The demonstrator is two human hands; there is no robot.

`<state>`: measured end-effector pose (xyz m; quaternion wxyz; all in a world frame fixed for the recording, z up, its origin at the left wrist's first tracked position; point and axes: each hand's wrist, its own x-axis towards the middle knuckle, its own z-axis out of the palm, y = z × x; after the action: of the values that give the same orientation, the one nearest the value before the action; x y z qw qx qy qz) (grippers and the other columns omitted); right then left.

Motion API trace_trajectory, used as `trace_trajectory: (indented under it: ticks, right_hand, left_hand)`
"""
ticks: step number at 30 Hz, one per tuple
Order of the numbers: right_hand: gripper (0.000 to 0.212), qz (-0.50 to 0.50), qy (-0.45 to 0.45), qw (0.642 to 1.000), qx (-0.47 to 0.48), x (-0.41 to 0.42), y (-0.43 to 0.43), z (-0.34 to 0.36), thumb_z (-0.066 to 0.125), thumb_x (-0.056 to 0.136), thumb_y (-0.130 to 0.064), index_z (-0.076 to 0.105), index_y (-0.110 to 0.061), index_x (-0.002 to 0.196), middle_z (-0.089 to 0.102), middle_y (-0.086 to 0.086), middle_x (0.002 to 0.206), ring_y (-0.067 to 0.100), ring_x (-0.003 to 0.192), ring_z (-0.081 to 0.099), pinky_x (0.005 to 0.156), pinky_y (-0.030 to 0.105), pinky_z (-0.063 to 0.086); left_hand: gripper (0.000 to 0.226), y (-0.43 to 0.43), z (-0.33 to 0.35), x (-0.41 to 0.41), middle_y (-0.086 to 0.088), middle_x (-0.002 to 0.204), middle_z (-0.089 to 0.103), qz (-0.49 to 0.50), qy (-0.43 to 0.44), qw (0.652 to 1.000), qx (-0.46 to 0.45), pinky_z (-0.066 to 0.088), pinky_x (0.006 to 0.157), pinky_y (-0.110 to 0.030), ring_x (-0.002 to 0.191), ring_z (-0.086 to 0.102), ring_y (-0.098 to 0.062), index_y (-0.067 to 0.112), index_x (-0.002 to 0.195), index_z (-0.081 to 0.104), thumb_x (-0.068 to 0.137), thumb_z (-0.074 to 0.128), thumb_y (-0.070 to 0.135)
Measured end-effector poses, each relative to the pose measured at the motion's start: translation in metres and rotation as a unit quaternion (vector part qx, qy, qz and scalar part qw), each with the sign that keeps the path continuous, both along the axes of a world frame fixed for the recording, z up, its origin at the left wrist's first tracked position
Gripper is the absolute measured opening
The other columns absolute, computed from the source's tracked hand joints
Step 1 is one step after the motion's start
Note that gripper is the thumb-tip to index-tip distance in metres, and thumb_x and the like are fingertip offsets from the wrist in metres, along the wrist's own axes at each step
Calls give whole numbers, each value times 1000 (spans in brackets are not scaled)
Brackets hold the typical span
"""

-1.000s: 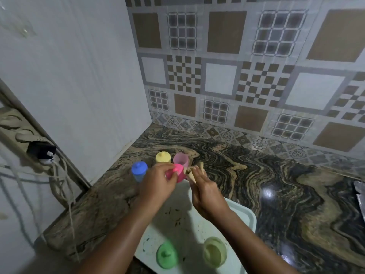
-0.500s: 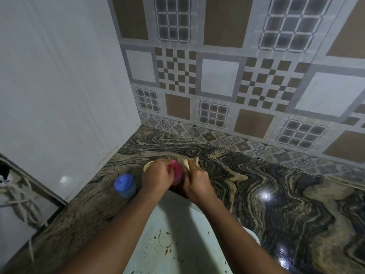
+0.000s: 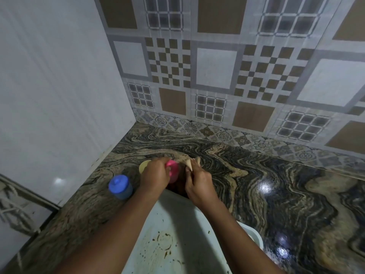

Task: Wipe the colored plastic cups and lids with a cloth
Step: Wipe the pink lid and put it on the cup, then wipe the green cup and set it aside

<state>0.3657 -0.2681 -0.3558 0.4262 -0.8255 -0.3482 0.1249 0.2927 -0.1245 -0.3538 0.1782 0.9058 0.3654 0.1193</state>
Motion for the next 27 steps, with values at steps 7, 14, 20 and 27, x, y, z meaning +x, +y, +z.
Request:
trace_trajectory:
  ticks: [7, 14, 20, 27]
  right_hand:
    - [44, -16, 6, 1000, 21, 0, -6, 1, 51, 105, -16, 50, 0, 146, 59, 23, 142, 37, 131, 57, 104, 35, 46]
    - [43, -29, -5, 999, 32, 1, -10, 5, 51, 105, -18, 52, -1, 145, 62, 25, 137, 38, 125, 60, 98, 37, 48]
    - [40, -27, -15, 998, 63, -9, -35, 34, 49, 105, -19, 56, -4, 141, 73, 27, 102, 41, 97, 69, 69, 31, 36]
    - [23, -9, -4, 997, 71, -67, -132, 40, 42, 102, -33, 54, -34, 83, 57, -4, 58, 20, 54, 60, 59, 30, 45]
  left_hand:
    - [30, -2, 2, 0, -4, 114, 67, -15, 42, 999, 13, 48, 75, -33, 103, 66, -28, 25, 119, 71, 91, 63, 16]
    - [35, -8, 15, -5, -3, 125, 63, -22, 61, 997, 49, 53, 79, -39, 107, 65, -29, 28, 131, 62, 96, 60, 30]
    - [36, -32, 60, -23, -4, 131, 65, -63, -46, 995, 67, 54, 89, -40, 112, 65, -30, 22, 129, 66, 94, 64, 30]
    - [26, -124, 65, -104, 1, 111, 75, -215, -129, 967, -45, 50, 96, -33, 107, 65, -16, 16, 111, 77, 89, 71, 30]
